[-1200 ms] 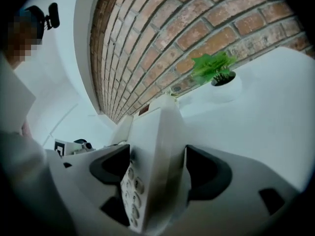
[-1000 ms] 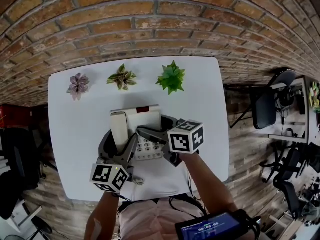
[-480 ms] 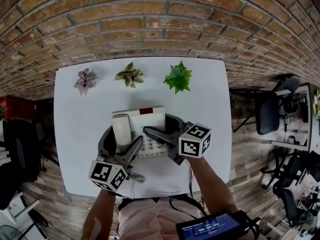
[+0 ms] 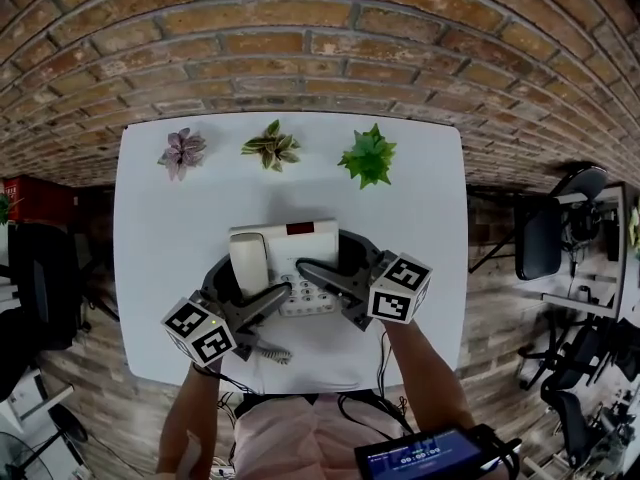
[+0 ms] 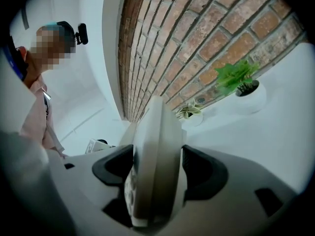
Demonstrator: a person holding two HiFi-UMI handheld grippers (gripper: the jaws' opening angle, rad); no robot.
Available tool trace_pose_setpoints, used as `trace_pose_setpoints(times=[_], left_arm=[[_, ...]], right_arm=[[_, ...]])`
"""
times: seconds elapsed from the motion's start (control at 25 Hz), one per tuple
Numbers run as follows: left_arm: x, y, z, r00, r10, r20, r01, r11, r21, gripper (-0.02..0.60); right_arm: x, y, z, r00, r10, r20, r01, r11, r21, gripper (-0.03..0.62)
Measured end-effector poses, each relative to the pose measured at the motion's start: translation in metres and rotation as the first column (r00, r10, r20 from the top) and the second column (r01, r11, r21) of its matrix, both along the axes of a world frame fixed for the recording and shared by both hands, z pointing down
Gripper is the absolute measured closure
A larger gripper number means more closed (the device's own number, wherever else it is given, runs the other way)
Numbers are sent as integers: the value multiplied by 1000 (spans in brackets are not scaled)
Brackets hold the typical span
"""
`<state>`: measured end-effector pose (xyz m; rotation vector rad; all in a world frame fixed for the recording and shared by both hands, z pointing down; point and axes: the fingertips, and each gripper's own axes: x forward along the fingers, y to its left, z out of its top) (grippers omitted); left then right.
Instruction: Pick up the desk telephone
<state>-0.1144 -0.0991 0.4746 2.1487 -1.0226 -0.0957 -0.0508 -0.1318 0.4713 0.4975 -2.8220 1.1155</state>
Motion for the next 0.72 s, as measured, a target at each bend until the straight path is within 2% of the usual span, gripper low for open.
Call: trace_pose_setpoints(times=[0.12, 0.32, 0.56, 0.72], left_arm=[[5, -1, -2, 999, 21, -33, -21, 1000, 15, 98], [7, 0, -5, 999, 35, -33, -33, 999, 43, 114], [7, 2, -5, 999, 33, -21, -32, 998, 59, 114], [6, 3, -5, 999, 35, -6, -35, 998, 58, 114]], right_arm=[[0, 1, -3, 1000, -15, 10, 15, 1000, 5, 276], [1, 2, -4, 1000, -21, 6, 21, 1000, -3, 267], [-8, 10, 3, 988, -77, -133, 70, 996, -54, 260], [-11, 11, 3, 983, -95, -159, 84, 993, -77, 275]])
